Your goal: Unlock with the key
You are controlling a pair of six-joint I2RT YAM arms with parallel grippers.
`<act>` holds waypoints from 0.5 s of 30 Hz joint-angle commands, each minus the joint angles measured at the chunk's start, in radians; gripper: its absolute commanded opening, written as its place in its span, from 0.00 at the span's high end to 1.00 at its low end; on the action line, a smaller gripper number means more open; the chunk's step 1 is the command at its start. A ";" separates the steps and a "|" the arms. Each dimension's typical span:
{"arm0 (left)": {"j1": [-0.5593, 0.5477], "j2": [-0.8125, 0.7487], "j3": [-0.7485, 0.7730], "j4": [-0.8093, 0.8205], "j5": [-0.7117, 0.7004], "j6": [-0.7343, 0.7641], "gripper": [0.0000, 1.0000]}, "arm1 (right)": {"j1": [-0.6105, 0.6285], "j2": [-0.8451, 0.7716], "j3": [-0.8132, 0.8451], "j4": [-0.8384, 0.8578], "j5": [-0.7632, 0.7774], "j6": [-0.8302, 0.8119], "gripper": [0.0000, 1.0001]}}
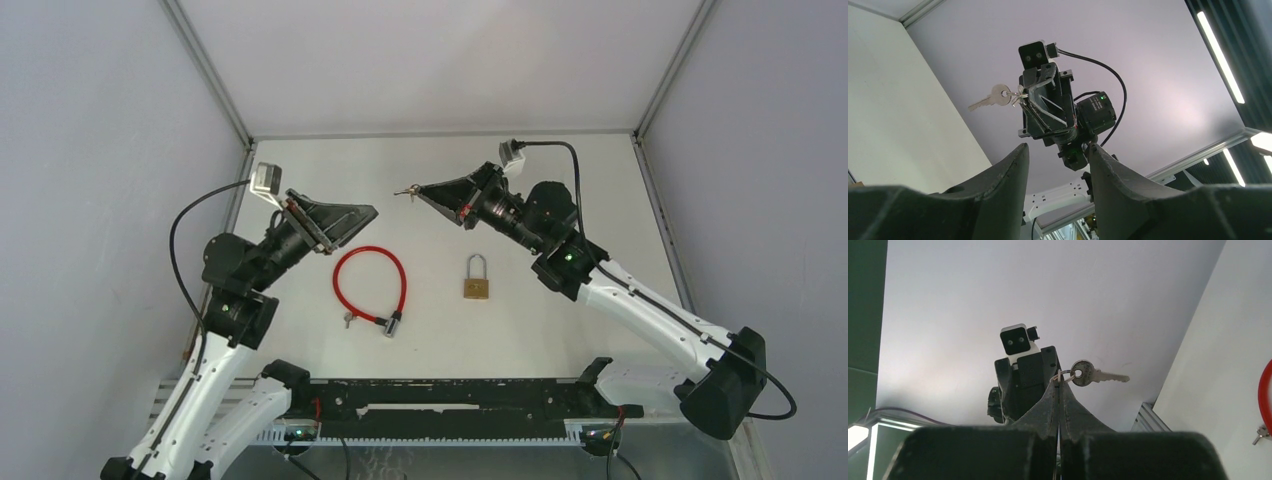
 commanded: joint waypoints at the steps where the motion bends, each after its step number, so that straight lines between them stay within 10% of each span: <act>1: -0.004 0.011 0.004 0.050 -0.003 -0.020 0.48 | 0.027 -0.031 0.008 0.074 0.043 0.026 1.00; 15: -0.010 0.108 0.049 0.085 -0.010 -0.017 0.53 | 0.060 -0.039 0.031 0.048 0.060 -0.002 1.00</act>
